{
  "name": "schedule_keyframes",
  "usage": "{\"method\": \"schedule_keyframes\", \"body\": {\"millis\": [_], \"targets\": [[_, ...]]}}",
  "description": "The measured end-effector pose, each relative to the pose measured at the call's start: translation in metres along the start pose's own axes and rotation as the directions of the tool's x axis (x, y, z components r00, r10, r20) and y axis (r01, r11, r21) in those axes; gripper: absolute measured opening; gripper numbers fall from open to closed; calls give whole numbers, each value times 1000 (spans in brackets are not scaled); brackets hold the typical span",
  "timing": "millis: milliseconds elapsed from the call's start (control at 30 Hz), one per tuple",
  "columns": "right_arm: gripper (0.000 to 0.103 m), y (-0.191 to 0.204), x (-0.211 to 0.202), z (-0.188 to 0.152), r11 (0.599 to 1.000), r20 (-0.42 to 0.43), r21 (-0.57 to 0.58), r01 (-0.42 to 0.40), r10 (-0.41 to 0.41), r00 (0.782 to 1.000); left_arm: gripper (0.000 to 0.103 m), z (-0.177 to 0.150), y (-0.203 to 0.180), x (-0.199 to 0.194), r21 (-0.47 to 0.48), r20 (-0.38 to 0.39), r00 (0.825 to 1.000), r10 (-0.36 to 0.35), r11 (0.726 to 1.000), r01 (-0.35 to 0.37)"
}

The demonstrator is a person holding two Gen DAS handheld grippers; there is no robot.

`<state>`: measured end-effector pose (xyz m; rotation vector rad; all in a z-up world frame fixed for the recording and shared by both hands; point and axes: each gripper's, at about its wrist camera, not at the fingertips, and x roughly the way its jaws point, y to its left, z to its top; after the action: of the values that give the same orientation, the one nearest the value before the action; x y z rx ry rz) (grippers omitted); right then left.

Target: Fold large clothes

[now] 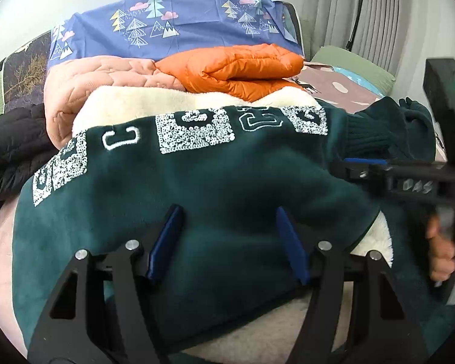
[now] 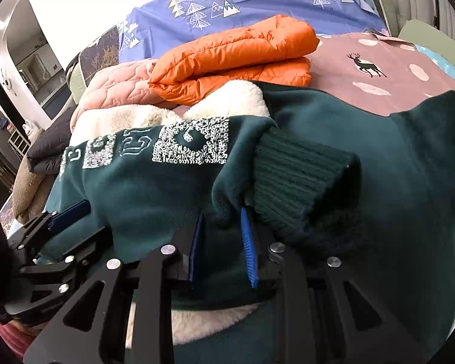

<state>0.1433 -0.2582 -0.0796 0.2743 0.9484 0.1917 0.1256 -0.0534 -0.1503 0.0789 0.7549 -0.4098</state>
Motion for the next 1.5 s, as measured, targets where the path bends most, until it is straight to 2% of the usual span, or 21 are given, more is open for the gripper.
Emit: {"method": "schedule_keyframes", "body": {"millis": [67, 133, 200, 300, 400, 433, 467, 500, 533, 600, 633, 667, 833, 967, 1100, 1267, 1300, 1333, 1367, 1467, 1500], "targets": [[20, -11, -23, 12, 999, 27, 45, -8, 7, 1000, 66, 0, 2, 0, -1, 8, 1000, -5, 1000, 5], [24, -31, -50, 29, 986, 114, 60, 158, -164, 980, 66, -1, 3, 0, -4, 13, 1000, -6, 1000, 6], [29, -56, -65, 44, 943, 177, 68, 327, -334, 926, 66, -3, 2, -2, -6, 17, 1000, -8, 1000, 8], [31, -138, -64, 54, 848, 39, 212, 486, -505, 862, 66, -3, 2, -3, -5, 19, 1000, -7, 1000, 7], [28, -211, -94, 27, 758, -26, 385, 526, -561, 828, 66, -4, 2, -3, -5, 23, 1000, -8, 1000, 8], [19, -228, -106, 16, 748, -17, 434, 501, -550, 835, 66, -4, 2, -3, -5, 23, 1000, -8, 1000, 8], [0, -252, -122, -4, 755, 18, 516, 405, -482, 876, 66, -4, 2, -3, -6, 23, 1000, -8, 1000, 8], [0, -272, -136, -25, 757, 66, 590, 280, -391, 918, 66, -4, 3, -3, -6, 23, 1000, -9, 1000, 9], [0, -286, -146, -42, 742, 114, 648, 172, -318, 941, 66, -4, 2, -3, -6, 22, 1000, -8, 1000, 8], [0, -298, -162, -65, 692, 151, 716, 94, -284, 947, 66, -4, 2, -3, -5, 22, 1000, -6, 1000, 7], [8, -301, -175, -80, 634, 97, 752, 183, -381, 920, 66, -3, 2, -3, -5, 22, 1000, -7, 1000, 7], [9, -302, -185, -87, 621, 107, 758, 200, -421, 901, 66, -3, 3, -3, -5, 22, 1000, -7, 1000, 7], [33, -311, -208, -85, 623, 160, 760, 184, -454, 877, 66, -3, 2, -3, -5, 22, 1000, -7, 1000, 7], [54, -319, -217, -38, 640, 168, 723, 259, -527, 833, 66, -3, 3, -3, -5, 22, 1000, -7, 1000, 7], [66, -337, -198, 22, 651, 120, 680, 338, -553, 824, 66, -3, 3, -3, -6, 23, 1000, -9, 1000, 9], [79, -349, -131, 81, 608, -99, 548, 575, -636, 766, 66, -3, 3, -4, -8, 25, 1000, -11, 1000, 11], [79, -355, -113, 84, 590, -152, 517, 620, -650, 745, 66, -3, 3, -4, -9, 26, 1000, -12, 1000, 12], [58, -360, -107, 85, 576, -168, 512, 637, -660, 732, 66, -3, 3, -4, -9, 26, 1000, -11, 1000, 11], [17, -364, -106, 81, 574, -155, 532, 623, -657, 738, 66, -3, 3, -4, -9, 26, 1000, -12, 1000, 12], [15, -376, -149, 48, 584, 46, 718, 378, -582, 812, 66, -3, 3, -4, -9, 26, 1000, -12, 1000, 13], [15, -380, -162, 35, 587, 110, 755, 292, -552, 826, 66, -3, 3, -4, -10, 26, 1000, -12, 1000, 13]]}}
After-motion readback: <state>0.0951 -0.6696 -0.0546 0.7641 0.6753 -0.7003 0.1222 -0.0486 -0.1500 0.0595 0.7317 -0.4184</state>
